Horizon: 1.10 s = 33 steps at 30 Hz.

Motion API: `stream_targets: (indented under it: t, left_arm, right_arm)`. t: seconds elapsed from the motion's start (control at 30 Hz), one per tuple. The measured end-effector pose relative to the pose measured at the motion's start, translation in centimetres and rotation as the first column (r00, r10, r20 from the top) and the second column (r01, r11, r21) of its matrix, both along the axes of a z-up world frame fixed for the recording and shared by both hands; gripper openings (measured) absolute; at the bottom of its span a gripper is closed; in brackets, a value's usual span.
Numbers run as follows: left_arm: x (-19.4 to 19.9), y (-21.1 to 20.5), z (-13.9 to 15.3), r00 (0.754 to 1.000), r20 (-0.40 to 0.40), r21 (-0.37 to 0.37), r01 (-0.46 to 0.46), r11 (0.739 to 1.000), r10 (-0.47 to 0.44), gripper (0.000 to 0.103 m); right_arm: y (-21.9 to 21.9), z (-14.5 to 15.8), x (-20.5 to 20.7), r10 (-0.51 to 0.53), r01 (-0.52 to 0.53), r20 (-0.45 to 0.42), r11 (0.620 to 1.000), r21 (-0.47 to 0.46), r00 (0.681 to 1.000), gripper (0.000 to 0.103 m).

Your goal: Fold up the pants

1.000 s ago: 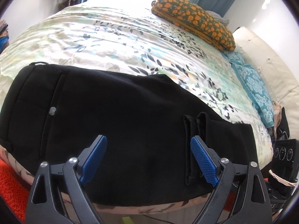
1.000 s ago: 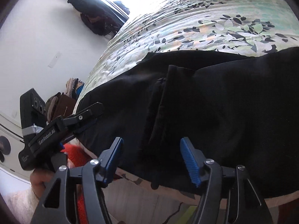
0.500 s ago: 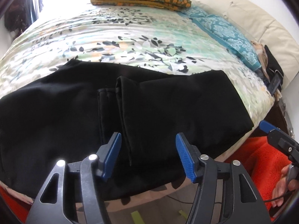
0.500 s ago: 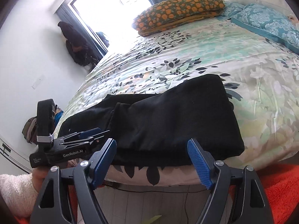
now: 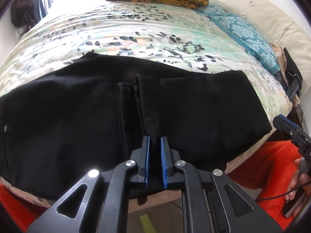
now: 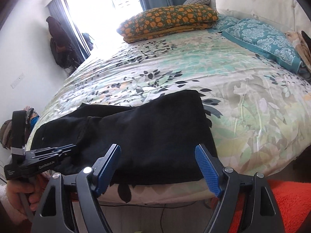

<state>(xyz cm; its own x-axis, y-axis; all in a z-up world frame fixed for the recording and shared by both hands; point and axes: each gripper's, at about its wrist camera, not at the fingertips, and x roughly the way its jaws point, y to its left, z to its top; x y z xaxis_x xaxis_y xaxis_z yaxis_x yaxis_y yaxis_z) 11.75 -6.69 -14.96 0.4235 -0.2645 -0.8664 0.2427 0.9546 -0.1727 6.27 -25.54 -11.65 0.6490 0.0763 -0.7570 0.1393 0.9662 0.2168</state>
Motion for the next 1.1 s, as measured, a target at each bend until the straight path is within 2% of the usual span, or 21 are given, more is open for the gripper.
stream_targets:
  t: [0.1,0.27,0.33,0.4,0.47,0.53,0.63,0.73,0.83,0.87,0.93,0.97,1.0,1.03,1.1]
  left_arm:
    - [-0.1,-0.3,-0.2,1.000,0.003,0.008,0.007,1.000,-0.007,0.010]
    - [0.0,-0.4,-0.5,1.000,0.007,0.024,0.016,1.000,-0.016,0.011]
    - [0.1,-0.4,-0.8,1.000,-0.002,0.030,0.010,0.999,-0.010,0.018]
    - [0.2,0.0,-0.7,1.000,-0.011,0.014,0.000,1.000,0.000,0.022]
    - [0.2,0.7,0.1,0.999,-0.004,-0.013,-0.040,0.999,0.040,0.037]
    - [0.0,1.9,1.9,0.993,0.053,-0.061,-0.101,0.993,0.104,0.066]
    - [-0.1,2.3,4.7,0.977,0.148,-0.126,-0.137,0.983,0.155,0.074]
    - [0.2,-0.3,5.5,0.983,0.179,-0.138,-0.025,0.990,0.050,0.075]
    - [0.6,-3.9,3.2,0.985,0.147,-0.078,0.097,0.992,-0.085,0.074]
    - [1.0,-4.6,1.8,0.988,0.111,-0.046,0.109,0.993,-0.103,0.070]
    - [1.8,-4.6,-1.0,0.997,0.021,0.003,0.077,0.997,-0.077,0.051]
    - [1.8,-4.0,-2.0,0.998,-0.010,0.012,0.056,0.998,-0.056,0.048]
    - [1.5,-3.4,-2.3,0.999,-0.003,0.004,0.054,0.999,-0.054,0.044]
    - [1.1,-3.1,-2.2,0.998,0.016,0.008,0.067,0.998,-0.067,0.043]
    - [0.7,-3.3,-2.1,0.995,0.029,0.058,0.094,0.994,-0.095,0.044]
  right_arm:
    - [-0.1,-1.4,1.3,-0.005,0.002,-0.059,0.999,-0.037,0.998,0.079]
    - [2.5,-4.2,3.1,0.090,-0.114,-0.160,0.983,-0.144,0.983,0.080]
    - [3.7,-5.5,3.5,0.119,-0.161,-0.209,0.968,-0.194,0.971,0.085]
    - [4.2,-6.1,3.6,0.128,-0.177,-0.215,0.957,-0.229,0.968,0.089]
    - [4.1,-6.2,3.6,0.127,-0.176,-0.212,0.957,-0.230,0.969,0.091]
    - [4.0,-6.3,3.6,0.125,-0.171,-0.209,0.960,-0.223,0.970,0.092]
    - [3.9,-6.2,3.6,0.124,-0.169,-0.207,0.961,-0.220,0.971,0.092]
    - [4.1,-6.2,3.6,0.122,-0.166,-0.206,0.962,-0.216,0.971,0.093]
    - [4.1,-6.3,3.7,0.121,-0.165,-0.206,0.963,-0.212,0.971,0.094]
    - [4.1,-6.2,3.7,0.121,-0.165,-0.206,0.964,-0.210,0.971,0.094]
    - [3.8,-5.6,3.5,0.121,-0.158,-0.193,0.969,-0.192,0.974,0.093]
    - [3.5,-4.8,3.2,0.112,-0.141,-0.160,0.973,-0.183,0.981,0.093]
    - [3.1,-3.8,2.6,0.099,-0.117,-0.108,0.977,-0.177,0.989,0.093]
    - [2.7,-2.8,2.1,0.087,-0.096,-0.057,0.980,-0.176,0.995,0.093]
    - [2.3,-1.9,1.6,0.079,-0.078,-0.002,0.980,-0.181,0.997,0.094]
